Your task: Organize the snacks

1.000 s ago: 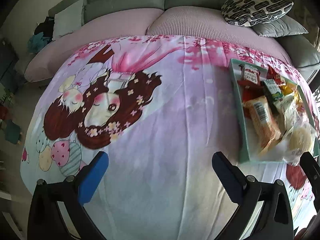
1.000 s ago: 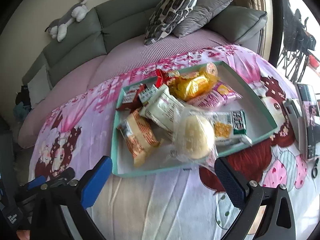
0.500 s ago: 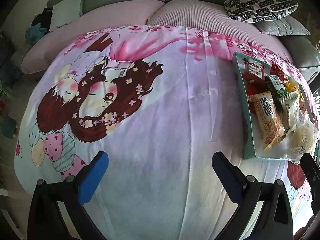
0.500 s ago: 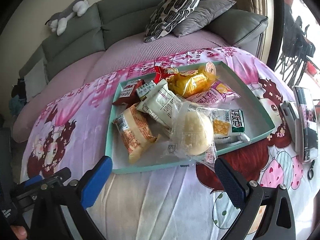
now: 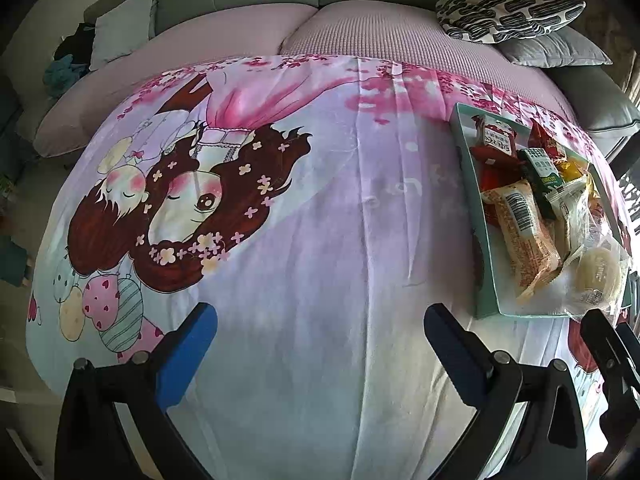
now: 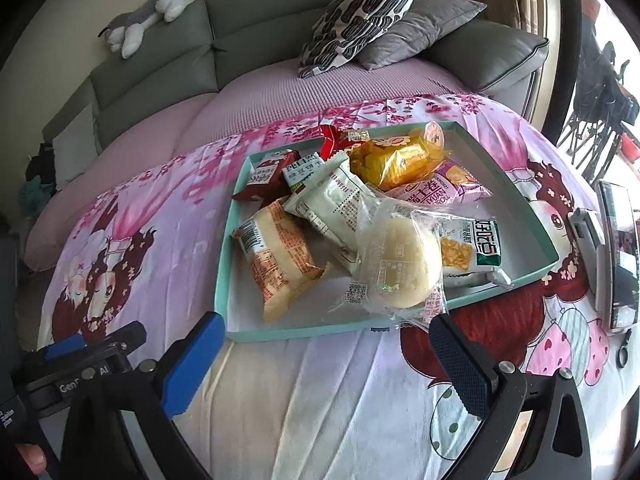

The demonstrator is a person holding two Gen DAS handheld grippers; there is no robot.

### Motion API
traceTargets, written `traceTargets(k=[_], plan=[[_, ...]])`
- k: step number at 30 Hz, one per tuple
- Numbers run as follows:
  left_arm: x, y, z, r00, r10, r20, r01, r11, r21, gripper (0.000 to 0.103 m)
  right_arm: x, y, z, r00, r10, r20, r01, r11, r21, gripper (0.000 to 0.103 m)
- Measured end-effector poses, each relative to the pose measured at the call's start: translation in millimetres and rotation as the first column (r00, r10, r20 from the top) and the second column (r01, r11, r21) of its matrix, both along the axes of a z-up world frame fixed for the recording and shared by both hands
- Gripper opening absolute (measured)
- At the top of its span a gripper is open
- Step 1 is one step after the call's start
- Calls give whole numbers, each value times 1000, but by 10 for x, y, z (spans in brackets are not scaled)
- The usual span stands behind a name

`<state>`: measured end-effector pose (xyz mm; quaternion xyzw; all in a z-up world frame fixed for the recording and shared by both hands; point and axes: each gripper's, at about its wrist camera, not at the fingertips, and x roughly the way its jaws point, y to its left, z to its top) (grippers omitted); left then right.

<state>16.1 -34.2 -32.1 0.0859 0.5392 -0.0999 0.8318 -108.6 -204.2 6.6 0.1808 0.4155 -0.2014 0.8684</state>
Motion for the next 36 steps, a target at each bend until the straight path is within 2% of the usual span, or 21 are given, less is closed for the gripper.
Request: traceTargets(k=[36], plan=[[3, 2, -25, 1000, 2, -8, -2, 1000, -3, 103, -5, -12, -25, 1000, 2, -3, -2, 1000, 22, 103]])
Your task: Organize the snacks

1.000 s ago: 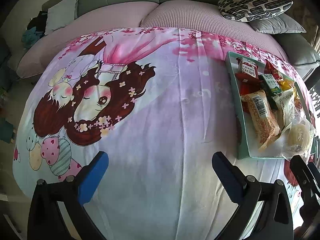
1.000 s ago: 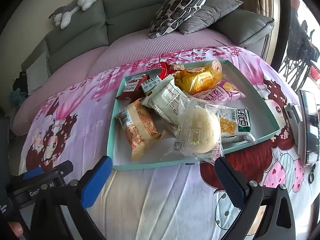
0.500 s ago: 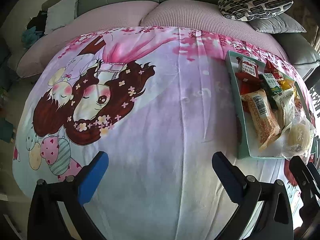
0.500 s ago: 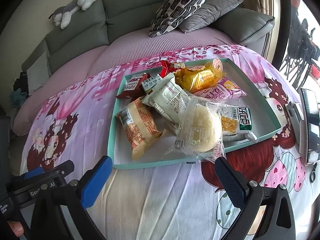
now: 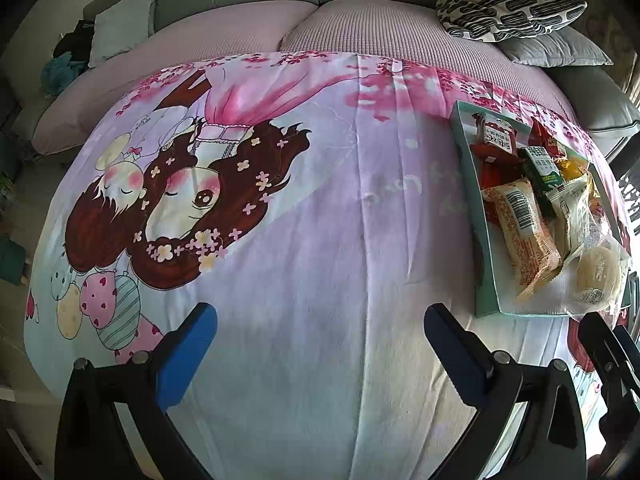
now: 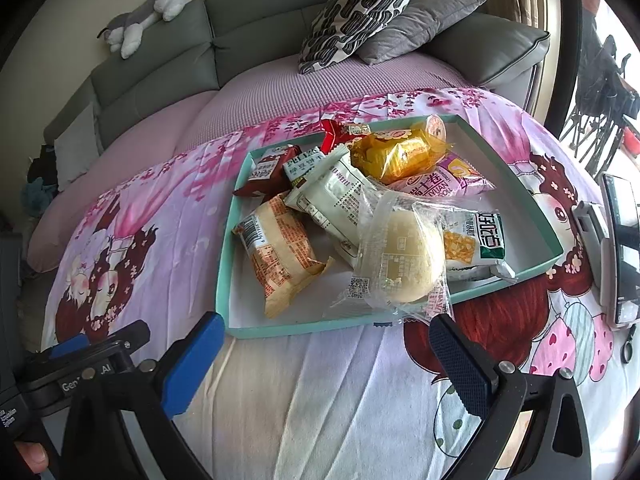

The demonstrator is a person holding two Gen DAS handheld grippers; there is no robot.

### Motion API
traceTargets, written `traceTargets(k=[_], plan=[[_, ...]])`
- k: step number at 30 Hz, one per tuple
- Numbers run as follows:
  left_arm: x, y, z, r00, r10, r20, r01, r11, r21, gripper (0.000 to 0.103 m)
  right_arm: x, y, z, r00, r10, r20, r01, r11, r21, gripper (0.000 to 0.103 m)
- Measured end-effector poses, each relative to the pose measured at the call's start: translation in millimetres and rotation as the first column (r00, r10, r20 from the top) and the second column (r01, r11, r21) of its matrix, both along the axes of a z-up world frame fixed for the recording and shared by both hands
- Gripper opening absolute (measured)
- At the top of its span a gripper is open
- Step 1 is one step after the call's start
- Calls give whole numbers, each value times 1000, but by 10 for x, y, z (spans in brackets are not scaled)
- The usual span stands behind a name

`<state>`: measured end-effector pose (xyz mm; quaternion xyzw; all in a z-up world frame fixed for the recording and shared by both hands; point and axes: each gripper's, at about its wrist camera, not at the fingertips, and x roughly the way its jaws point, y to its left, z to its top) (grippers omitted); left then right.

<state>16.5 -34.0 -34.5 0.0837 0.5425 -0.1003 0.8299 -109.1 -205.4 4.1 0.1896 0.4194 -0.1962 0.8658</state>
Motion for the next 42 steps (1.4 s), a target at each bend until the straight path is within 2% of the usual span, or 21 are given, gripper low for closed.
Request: traceTargets(k=[42], plan=[[-4, 23, 22, 1000, 25, 1, -25, 1000, -8, 103, -5, -11, 4, 1000, -3, 2, 3, 1000, 7, 103]])
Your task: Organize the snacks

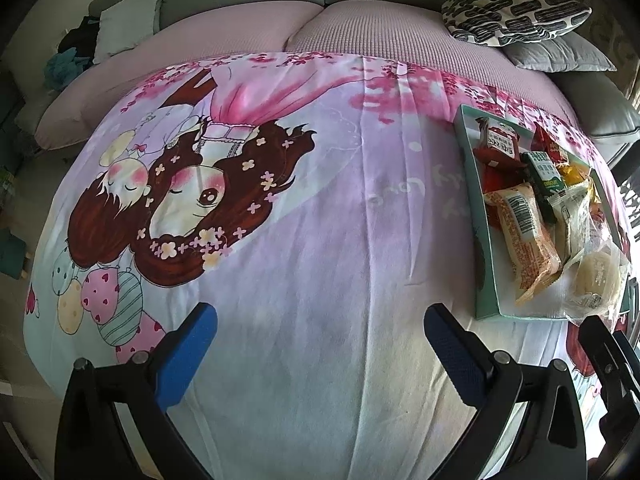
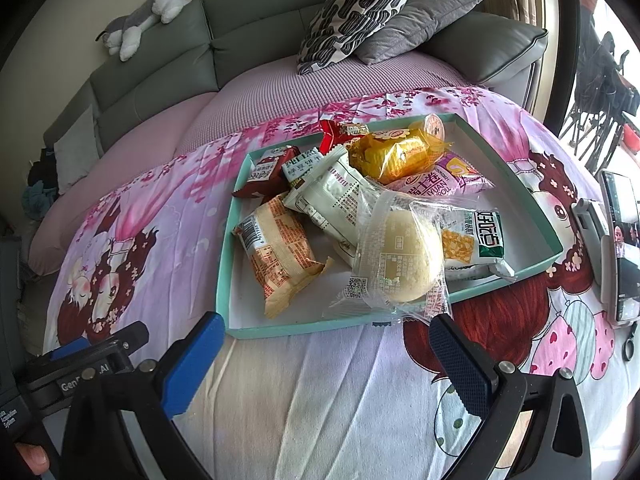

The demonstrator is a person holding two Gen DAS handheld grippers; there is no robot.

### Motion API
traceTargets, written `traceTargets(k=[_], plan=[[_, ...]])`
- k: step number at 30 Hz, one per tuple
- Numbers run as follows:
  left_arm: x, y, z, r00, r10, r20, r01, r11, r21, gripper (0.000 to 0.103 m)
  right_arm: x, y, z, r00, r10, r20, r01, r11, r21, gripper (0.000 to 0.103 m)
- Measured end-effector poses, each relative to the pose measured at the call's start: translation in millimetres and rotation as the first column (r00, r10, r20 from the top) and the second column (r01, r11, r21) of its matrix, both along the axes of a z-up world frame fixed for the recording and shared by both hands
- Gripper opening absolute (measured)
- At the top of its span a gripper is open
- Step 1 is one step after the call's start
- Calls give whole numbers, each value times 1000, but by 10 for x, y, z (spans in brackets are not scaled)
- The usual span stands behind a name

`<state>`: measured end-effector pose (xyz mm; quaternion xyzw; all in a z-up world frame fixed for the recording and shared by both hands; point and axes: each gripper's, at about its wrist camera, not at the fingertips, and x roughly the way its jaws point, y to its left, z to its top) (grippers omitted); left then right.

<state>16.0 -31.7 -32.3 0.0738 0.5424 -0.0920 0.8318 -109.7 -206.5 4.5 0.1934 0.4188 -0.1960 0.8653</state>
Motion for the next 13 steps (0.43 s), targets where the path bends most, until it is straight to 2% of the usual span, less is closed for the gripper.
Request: traceTargets(k=[13], plan=[[-8, -6, 11, 1000, 5, 3, -5, 1000, -8, 103, 0, 0, 1, 1000, 1, 0, -1, 1000, 2, 103]])
